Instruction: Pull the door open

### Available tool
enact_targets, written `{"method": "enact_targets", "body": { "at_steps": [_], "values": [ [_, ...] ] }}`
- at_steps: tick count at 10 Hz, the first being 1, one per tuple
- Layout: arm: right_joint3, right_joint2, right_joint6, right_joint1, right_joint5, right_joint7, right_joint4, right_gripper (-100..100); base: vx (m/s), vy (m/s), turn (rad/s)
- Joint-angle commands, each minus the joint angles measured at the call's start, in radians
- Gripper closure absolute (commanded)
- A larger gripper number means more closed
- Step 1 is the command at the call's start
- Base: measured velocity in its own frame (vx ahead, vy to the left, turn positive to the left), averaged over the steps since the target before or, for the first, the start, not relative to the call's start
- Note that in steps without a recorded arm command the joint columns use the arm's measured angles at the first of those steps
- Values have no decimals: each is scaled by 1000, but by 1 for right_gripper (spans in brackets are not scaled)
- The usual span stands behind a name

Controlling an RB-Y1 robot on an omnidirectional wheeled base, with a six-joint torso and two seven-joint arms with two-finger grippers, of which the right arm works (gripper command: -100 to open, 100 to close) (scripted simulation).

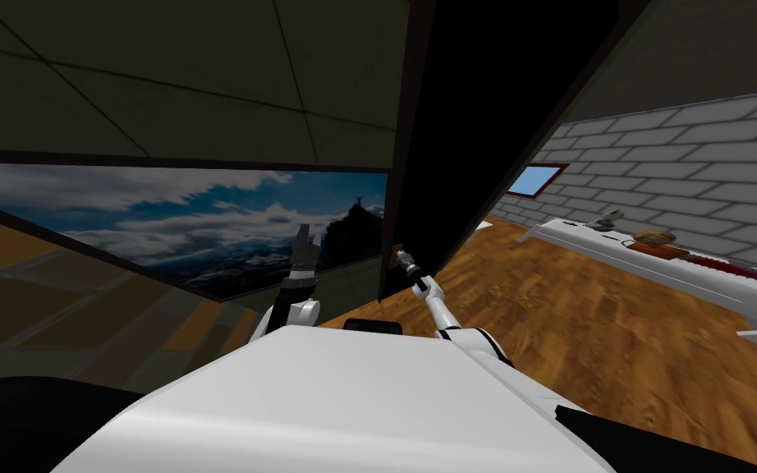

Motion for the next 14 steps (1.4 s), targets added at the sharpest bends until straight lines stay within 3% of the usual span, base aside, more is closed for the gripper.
{"method": "enact_targets", "body": {
  "at_steps": [1,4,14],
  "values": [
    [2,3,-1,1,1,0,1,100,-13,-17,20],
    [2,3,-1,1,1,0,1,100,-2,-2,0],
    [-4,7,13,-7,-140,-212,9,100,-64,-53,96]
  ]
}}
